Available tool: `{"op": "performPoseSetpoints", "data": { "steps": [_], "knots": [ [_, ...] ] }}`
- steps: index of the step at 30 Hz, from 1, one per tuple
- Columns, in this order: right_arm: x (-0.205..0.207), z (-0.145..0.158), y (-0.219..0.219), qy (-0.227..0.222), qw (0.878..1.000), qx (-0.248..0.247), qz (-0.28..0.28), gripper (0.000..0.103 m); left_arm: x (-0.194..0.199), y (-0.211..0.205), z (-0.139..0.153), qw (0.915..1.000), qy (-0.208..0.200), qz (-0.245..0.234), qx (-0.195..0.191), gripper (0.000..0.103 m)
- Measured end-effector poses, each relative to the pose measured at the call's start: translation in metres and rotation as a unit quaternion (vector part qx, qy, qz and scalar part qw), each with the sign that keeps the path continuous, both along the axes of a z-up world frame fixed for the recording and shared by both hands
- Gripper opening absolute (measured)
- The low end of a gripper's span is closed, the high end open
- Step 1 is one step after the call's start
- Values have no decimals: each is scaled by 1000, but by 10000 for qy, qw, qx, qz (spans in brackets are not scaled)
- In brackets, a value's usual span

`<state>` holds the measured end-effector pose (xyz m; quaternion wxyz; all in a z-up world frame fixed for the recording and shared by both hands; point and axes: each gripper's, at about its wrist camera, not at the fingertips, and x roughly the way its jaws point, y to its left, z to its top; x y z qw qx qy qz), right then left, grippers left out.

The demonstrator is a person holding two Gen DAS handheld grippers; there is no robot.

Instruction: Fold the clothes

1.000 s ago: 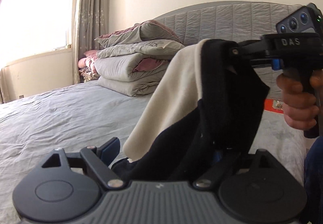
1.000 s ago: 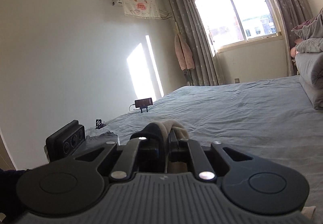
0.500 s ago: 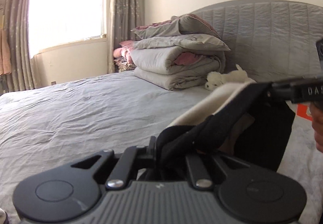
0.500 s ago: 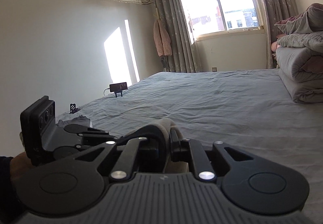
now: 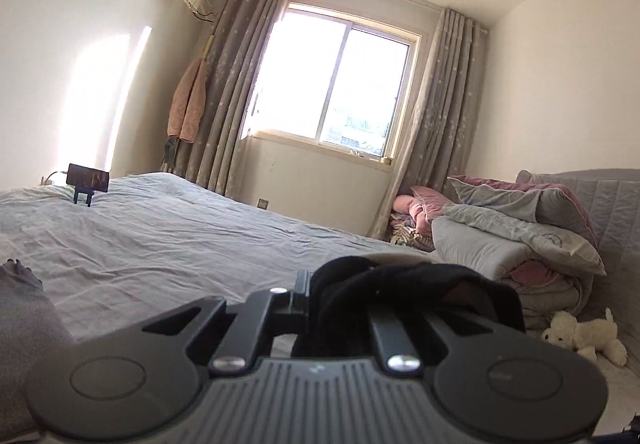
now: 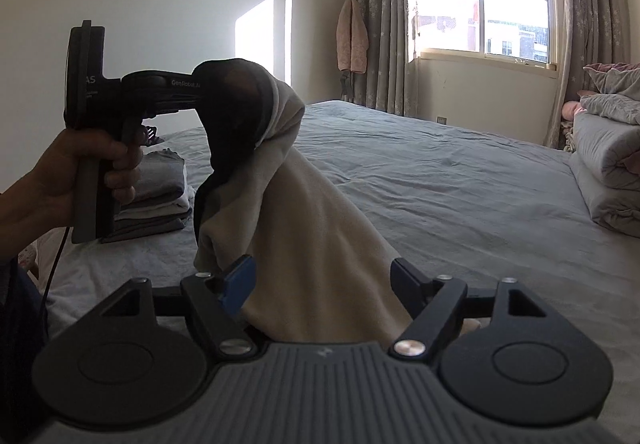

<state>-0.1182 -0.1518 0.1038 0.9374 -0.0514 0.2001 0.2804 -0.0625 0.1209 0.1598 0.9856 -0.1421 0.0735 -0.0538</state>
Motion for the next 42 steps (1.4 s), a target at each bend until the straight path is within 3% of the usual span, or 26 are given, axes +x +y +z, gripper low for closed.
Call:
{"op": "performPoseSetpoints", "data": {
  "steps": [3, 8, 16, 20, 23, 24, 25, 26, 27, 29, 32, 35, 37, 40, 41, 42],
  "knots": [
    [1, -16, 27, 252, 9993, -124, 240, 78, 4, 9, -3, 9991, 202, 13, -362, 7],
    [-9, -39, 80, 79, 9964, -633, 561, 78, 2, 3, -5, 9989, 205, -144, -408, 7],
    [13, -67, 112, 169, 9971, -744, -24, 79, -5, -8, -4, 9955, 117, -851, -405, 7],
    [24, -71, 109, 205, 9975, -555, -376, 79, -10, -13, -4, 9857, 70, -1522, -716, 7],
    [22, -67, 112, -80, 9966, -652, -488, 78, -21, -27, -2, 9797, -174, -1944, -458, 7],
    [20, -65, 112, -266, 9949, -780, -581, 74, -26, -31, 0, 9797, -315, -1956, -316, 7],
    [19, -63, 112, -453, 9925, -908, -679, 54, -31, -34, 1, 9792, -455, -1968, -174, 7],
    [20, -57, 106, -481, 9921, -887, -745, 23, -35, -36, 3, 9788, -578, -1963, -71, 7],
    [24, -48, 94, -423, 9930, -673, -871, 15, -36, -34, 4, 9797, -637, -1897, -96, 7],
    [31, -31, 68, -288, 9929, -191, -1141, 13, -34, -21, 8, 9845, -613, -1613, -303, 7],
    [35, -3, 29, -515, 9856, 139, -1606, 12, -24, -3, 6, 9867, -397, -1417, -684, 7],
    [34, 28, -9, -713, 9760, 582, -1976, 11, -24, -7, 6, 9863, -359, -1499, -588, 7],
    [31, 46, -27, -777, 9675, 1109, -2137, 11, -32, -19, 8, 9836, -487, -1706, -326, 7],
    [27, 59, -79, -62, 9463, 2664, -1829, 12, -46, -41, 14, 9774, -596, -2027, 77, 7],
    [33, 56, -92, 300, 9385, 2978, -1723, 12, -50, -48, 15, 9760, -567, -2089, 216, 8],
    [42, 48, -98, 682, 9334, 2988, -1867, 14, -51, -55, 15, 9752, -484, -2129, 370, 8]
  ]
}}
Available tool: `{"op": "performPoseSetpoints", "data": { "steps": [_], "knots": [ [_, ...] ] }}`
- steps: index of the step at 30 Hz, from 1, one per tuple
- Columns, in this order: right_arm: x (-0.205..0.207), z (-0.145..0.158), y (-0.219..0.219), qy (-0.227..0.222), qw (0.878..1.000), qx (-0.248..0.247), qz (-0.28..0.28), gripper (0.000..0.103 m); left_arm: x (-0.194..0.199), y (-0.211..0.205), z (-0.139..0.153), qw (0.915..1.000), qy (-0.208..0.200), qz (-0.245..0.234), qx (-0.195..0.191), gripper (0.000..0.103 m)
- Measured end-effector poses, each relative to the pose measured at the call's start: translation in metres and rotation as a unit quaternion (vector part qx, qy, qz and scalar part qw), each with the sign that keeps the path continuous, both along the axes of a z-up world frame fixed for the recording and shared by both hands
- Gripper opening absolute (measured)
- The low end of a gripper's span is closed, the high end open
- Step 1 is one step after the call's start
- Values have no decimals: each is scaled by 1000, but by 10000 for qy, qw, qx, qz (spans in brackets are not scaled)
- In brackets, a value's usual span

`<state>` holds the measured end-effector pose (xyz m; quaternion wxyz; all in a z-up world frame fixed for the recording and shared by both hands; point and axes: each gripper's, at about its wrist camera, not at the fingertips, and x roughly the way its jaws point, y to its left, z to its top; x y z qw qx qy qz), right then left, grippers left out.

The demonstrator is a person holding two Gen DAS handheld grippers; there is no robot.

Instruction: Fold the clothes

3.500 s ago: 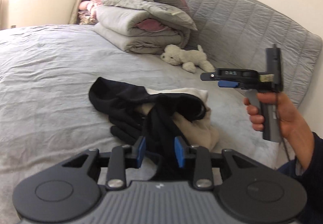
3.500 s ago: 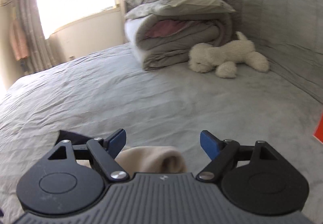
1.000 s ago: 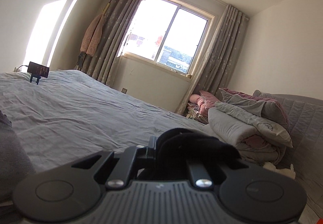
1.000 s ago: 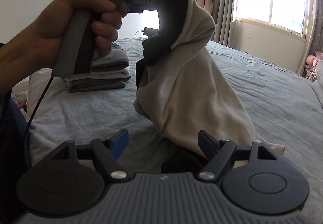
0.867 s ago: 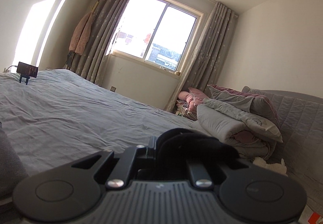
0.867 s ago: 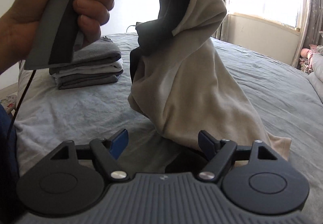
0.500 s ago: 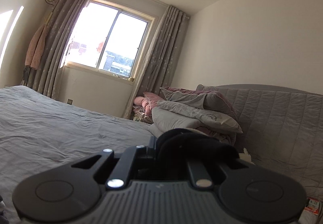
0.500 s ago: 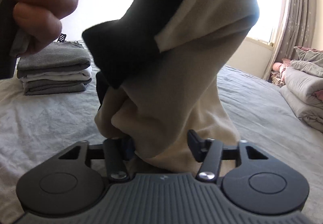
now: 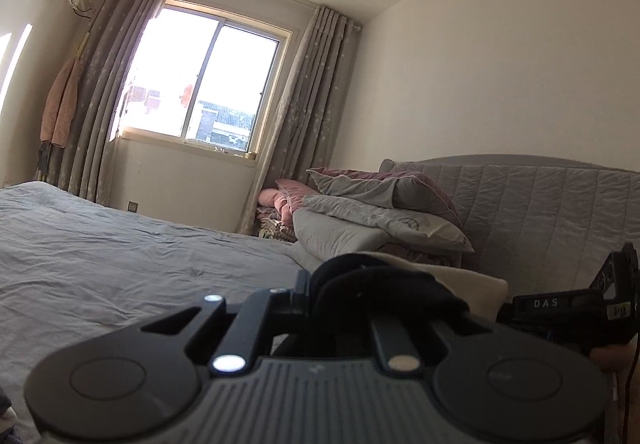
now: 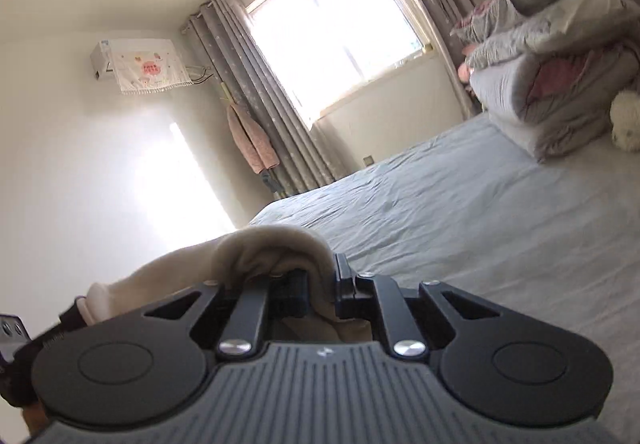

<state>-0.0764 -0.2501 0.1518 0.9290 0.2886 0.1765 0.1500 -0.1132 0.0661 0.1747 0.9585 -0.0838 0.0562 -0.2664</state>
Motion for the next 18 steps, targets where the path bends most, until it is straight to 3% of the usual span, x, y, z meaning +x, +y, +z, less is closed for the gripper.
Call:
{"op": "performPoseSetpoints", "data": {
  "steps": [1, 4, 6, 9, 11, 13, 16, 18],
  "knots": [
    [10, -9, -6, 422, 9991, 43, -61, 24, 0, -7, -1, 9998, 78, -18, 175, 8],
    [30, -43, -10, 1562, 9863, -149, -509, 24, 23, -21, -25, 9919, 932, 179, 839, 8],
    [31, -54, 5, 1911, 9776, -589, -659, 24, 40, -23, -46, 9811, 1477, 363, 1192, 8],
    [24, -46, 33, 1575, 9733, -1572, -569, 25, 55, -17, -62, 9709, 1921, 561, 1315, 8],
    [18, -42, 51, 1199, 9638, -2313, -560, 49, 60, -5, -61, 9703, 2133, 598, 969, 8],
    [9, -42, 68, 820, 9451, -3106, -591, 66, 59, 1, -57, 9712, 2137, 659, 821, 8],
    [6, -57, 79, 372, 9163, -3962, -447, 75, 60, 5, -55, 9682, 2145, 941, 876, 9],
    [3, -57, 80, 256, 9156, -3990, -422, 82, 64, 9, -54, 9641, 2220, 1194, 836, 9]
  ]
}}
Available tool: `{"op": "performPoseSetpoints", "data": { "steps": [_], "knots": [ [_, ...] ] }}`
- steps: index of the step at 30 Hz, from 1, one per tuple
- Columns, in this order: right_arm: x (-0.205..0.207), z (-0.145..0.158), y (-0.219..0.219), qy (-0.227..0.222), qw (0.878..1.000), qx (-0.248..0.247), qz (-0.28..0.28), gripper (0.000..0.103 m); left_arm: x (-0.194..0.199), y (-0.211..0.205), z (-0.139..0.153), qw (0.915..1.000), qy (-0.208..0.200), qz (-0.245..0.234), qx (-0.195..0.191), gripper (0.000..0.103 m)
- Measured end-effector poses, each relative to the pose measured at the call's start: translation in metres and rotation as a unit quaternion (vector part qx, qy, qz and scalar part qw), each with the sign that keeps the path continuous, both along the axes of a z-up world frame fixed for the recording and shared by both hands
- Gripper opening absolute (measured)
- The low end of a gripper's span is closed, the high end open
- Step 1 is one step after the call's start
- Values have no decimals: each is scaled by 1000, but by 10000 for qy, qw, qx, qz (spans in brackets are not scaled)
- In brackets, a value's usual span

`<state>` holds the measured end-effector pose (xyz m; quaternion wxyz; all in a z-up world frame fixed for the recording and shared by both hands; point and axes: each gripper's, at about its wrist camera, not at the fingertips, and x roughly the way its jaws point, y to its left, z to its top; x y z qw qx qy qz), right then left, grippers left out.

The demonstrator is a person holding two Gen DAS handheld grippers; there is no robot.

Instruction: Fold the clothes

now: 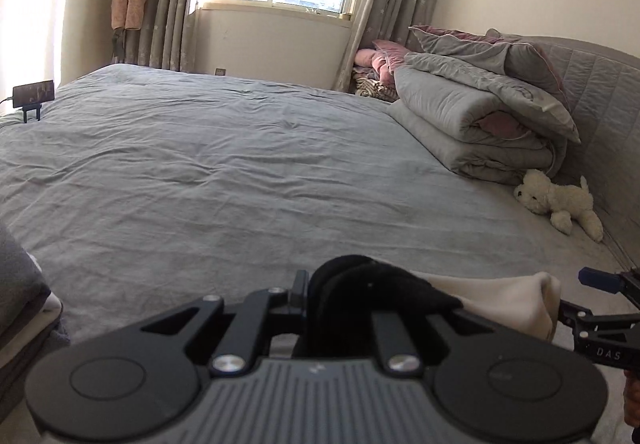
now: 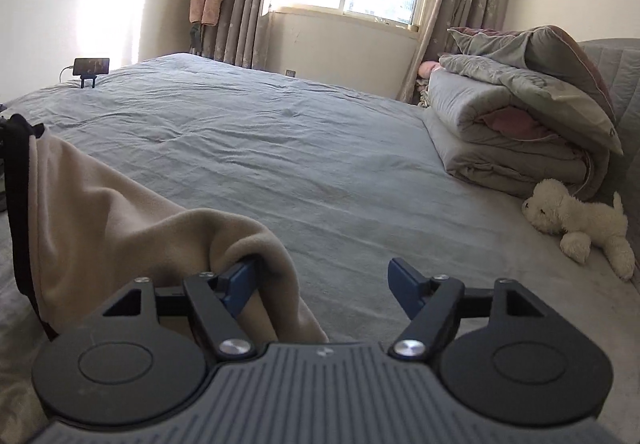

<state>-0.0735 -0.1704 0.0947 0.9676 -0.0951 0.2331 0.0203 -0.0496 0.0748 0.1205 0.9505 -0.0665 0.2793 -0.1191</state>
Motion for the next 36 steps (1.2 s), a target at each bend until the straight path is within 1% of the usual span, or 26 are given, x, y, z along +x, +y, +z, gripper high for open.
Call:
{"op": "performPoseSetpoints", "data": {
  "steps": [2, 5, 8, 11, 12, 14, 16, 18, 20, 22, 24, 26, 29, 30, 32, 33, 34, 35, 36],
  "knots": [
    [-3, 1, -3, -82, 9999, 74, 85, 85, 4, 11, 0, 9994, 76, 253, -240, 9],
    [-8, 6, 4, -307, 9991, 4, 300, 90, 9, 26, 0, 9967, 154, 626, -502, 9],
    [-16, 8, 19, -497, 9948, -171, 876, 90, 13, 33, -3, 9939, 226, 931, -553, 9],
    [-25, 7, 39, -751, 9879, -620, 1209, 92, 16, 37, -4, 9921, 280, 1076, -582, 9],
    [-27, 6, 43, -796, 9861, -672, 1297, 93, 16, 37, -4, 9918, 290, 1095, -589, 9],
    [-28, 3, 47, -713, 9830, -674, 1553, 93, 17, 40, -5, 9911, 300, 1143, -620, 9],
    [-32, 0, 53, -701, 9794, -843, 1696, 93, 18, 45, -5, 9891, 312, 1243, -720, 10],
    [-36, -1, 57, -817, 9764, -985, 1741, 93, 19, 51, -5, 9870, 323, 1353, -811, 10],
    [-43, 0, 59, -919, 9734, -955, 1867, 94, 19, 57, -5, 9839, 319, 1537, -856, 9],
    [-50, 1, 61, -916, 9676, -830, 2202, 95, 20, 62, -6, 9814, 337, 1650, -916, 9],
    [-56, -4, 69, -793, 9570, -876, 2648, 97, 20, 64, -6, 9801, 351, 1702, -956, 9],
    [-64, -19, 84, -663, 9445, -1270, 2957, 98, 20, 62, -6, 9807, 330, 1686, -931, 9],
    [-67, -47, 105, -500, 9300, -1995, 3046, 98, 20, 58, -6, 9832, 274, 1573, -881, 9],
    [-66, -55, 110, -459, 9271, -2163, 3026, 98, 19, 57, -6, 9842, 252, 1509, -894, 9],
    [-61, -65, 117, -449, 9267, -2423, 2838, 96, 19, 56, -4, 9859, 204, 1371, -934, 9],
    [-58, -68, 118, -480, 9284, -2512, 2694, 96, 18, 56, -3, 9867, 179, 1300, -958, 9],
    [-54, -69, 118, -512, 9319, -2530, 2549, 91, 18, 56, -3, 9874, 155, 1228, -983, 9],
    [-50, -69, 118, -498, 9377, -2465, 2399, 84, 18, 56, -2, 9881, 130, 1156, -1007, 9],
    [-44, -67, 117, -447, 9448, -2347, 2243, 80, 17, 55, -1, 9887, 106, 1094, -1016, 9]
  ]
}}
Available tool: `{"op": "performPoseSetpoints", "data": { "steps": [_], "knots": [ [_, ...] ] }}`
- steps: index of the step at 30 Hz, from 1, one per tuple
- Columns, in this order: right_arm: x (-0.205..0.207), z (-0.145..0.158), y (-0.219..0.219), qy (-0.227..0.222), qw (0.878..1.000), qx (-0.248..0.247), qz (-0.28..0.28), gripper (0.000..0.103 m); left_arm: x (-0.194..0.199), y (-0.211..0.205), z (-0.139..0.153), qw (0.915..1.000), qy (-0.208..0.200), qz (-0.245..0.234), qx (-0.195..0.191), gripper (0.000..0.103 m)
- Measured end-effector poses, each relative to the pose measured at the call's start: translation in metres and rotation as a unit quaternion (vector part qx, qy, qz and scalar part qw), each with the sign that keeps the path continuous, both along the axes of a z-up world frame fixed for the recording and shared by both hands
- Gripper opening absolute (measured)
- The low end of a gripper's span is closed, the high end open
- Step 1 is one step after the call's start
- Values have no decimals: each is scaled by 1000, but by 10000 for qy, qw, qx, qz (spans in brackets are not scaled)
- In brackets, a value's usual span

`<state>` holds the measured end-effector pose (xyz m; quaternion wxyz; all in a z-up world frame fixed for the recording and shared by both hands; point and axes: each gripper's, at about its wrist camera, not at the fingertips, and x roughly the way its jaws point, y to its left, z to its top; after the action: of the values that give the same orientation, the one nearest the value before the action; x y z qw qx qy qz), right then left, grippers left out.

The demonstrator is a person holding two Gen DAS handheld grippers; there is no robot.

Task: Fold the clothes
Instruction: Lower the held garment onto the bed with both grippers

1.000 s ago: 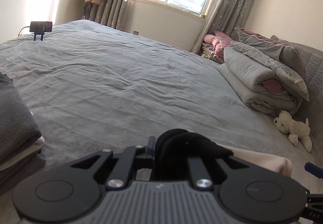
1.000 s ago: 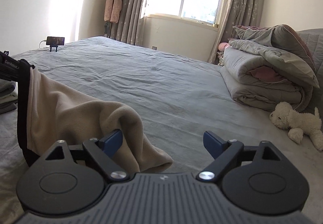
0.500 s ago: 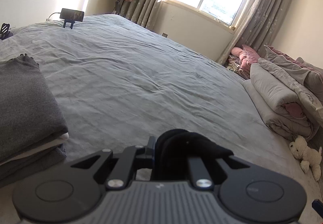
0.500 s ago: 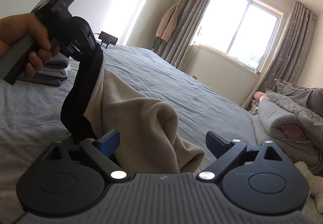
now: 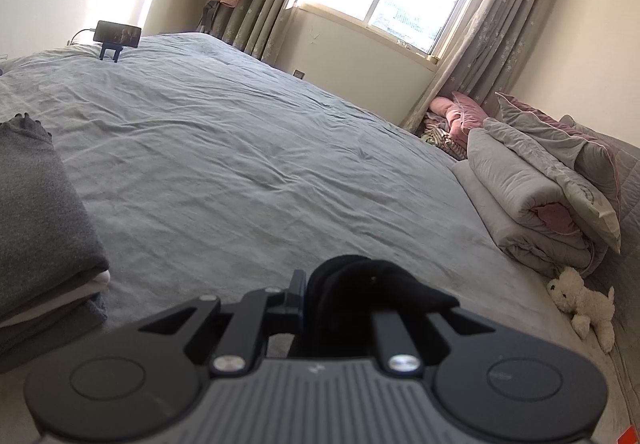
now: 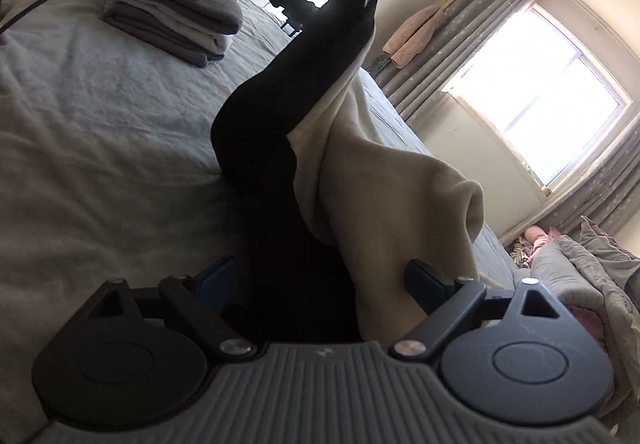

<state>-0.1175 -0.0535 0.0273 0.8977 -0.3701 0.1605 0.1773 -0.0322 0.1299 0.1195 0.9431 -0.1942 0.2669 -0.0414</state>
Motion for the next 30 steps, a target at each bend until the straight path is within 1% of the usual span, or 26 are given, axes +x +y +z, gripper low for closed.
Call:
{"op": "performPoseSetpoints", "data": {
  "steps": [1, 2, 3, 4, 5, 8, 10, 12, 13, 14, 16, 17, 18, 20, 23, 24, 25, 26, 27, 28, 29, 30],
  "knots": [
    [4, 2, -1, 30, 9999, 104, -117, 70, 0, -1, 0, 10000, -16, -25, 35, 9],
    [9, 4, -2, 58, 9995, 204, -226, 57, 0, -2, 1, 10000, -27, -40, 57, 9],
    [12, 5, -2, 67, 9992, 245, -324, 48, 0, -2, 1, 9999, -37, -58, 80, 9],
    [16, 9, -4, 38, 9985, 307, -462, 27, 0, -2, 1, 9999, -48, -78, 98, 9],
    [20, 13, -7, 5, 9975, 374, -606, 19, 0, -2, 1, 9999, -63, -94, 99, 9],
    [28, 36, -26, -203, 9901, 949, -1016, 13, -1, -2, 3, 9997, -147, -185, 19, 9],
    [30, 55, -44, -372, 9801, 1414, -1340, 12, -3, -2, 5, 9990, -244, -363, -88, 9],
    [28, 74, -66, -658, 9667, 1841, -1653, 9, -5, -5, 7, 9972, -356, -612, -225, 11],
    [25, 83, -76, -844, 9591, 2002, -1813, 4, -6, -9, 8, 9961, -404, -745, -240, 11],
    [22, 93, -87, -1030, 9507, 2162, -1972, 4, -8, -13, 9, 9949, -454, -875, -224, 16],
    [13, 109, -107, -1465, 9308, 2381, -2353, 2, -13, -27, 9, 9922, -566, -1114, -4, 17],
    [10, 116, -118, -1593, 9213, 2507, -2510, 2, -16, -34, 9, 9904, -609, -1235, 108, 18],
    [8, 121, -128, -1578, 9155, 2608, -2627, 2, -17, -41, 8, 9886, -612, -1360, 228, 21],
    [14, 117, -144, -1345, 9108, 2722, -2797, 2, -18, -51, 5, 9857, -591, -1531, 388, 27],
    [24, 97, -130, -674, 9350, 2414, -2511, 2, -18, -58, 0, 9847, -512, -1588, 495, 28],
    [27, 90, -125, -446, 9420, 2301, -2404, 4, -17, -58, -1, 9851, -489, -1574, 501, 30],
    [31, 83, -119, -217, 9482, 2186, -2294, 15, -17, -58, -2, 9855, -466, -1554, 491, 32],
    [34, 77, -114, 12, 9537, 2070, -2183, 20, -17, -57, -2, 9860, -444, -1535, 478, 40],
    [34, 72, -106, 60, 9609, 1861, -2051, 26, -16, -56, -3, 9864, -427, -1516, 459, 49],
    [32, 68, -96, 79, 9677, 1637, -1915, 51, -17, -56, -3, 9868, -416, -1498, 455, 51],
    [28, 63, -88, 98, 9745, 1439, -1720, 79, -17, -55, -3, 9871, -405, -1480, 450, 55],
    [24, 59, -81, 114, 9802, 1278, -1510, 87, -17, -55, -4, 9875, -394, -1462, 445, 59]
  ]
}}
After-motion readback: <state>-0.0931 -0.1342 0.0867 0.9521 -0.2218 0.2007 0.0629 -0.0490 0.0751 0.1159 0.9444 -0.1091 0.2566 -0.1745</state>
